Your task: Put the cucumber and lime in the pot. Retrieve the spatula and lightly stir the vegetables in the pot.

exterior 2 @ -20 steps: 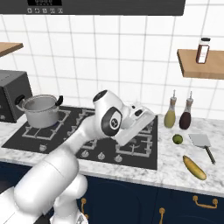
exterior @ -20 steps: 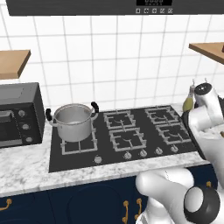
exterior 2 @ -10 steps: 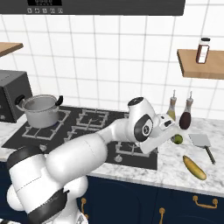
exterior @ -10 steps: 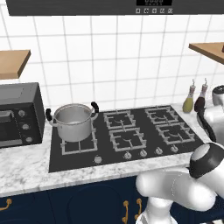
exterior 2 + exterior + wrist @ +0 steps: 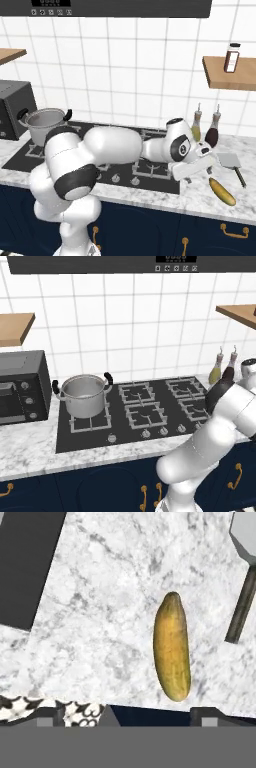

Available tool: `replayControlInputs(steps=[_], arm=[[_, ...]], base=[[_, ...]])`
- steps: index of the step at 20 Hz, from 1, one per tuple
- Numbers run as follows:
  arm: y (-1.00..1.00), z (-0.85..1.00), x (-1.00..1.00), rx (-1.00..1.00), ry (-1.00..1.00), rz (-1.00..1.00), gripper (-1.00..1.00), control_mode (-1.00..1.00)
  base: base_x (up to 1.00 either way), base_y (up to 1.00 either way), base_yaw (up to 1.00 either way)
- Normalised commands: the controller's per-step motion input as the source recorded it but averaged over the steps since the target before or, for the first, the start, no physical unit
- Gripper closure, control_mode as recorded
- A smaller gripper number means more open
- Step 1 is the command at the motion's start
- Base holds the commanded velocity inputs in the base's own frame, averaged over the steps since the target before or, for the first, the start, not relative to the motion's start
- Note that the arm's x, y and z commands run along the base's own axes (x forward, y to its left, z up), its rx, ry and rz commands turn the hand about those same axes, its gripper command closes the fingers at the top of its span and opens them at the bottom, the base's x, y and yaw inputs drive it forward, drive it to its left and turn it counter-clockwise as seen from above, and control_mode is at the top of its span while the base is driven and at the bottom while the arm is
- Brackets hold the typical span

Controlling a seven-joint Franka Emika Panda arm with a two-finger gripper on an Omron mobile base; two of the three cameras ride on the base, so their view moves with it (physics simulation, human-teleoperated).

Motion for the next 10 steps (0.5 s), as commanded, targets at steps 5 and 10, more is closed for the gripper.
replayControlInputs(steps=[5,10], arm=[[-0.43,-0.37,0.19,0.05,0.0,-0.02,-1.0,-1.0],[-0.17,-0.31,0.27,0.01,-0.03,0.0,-1.0,-1.0]], base=[[0.0,0.0,0.0],[0.0,0.0,0.0]])
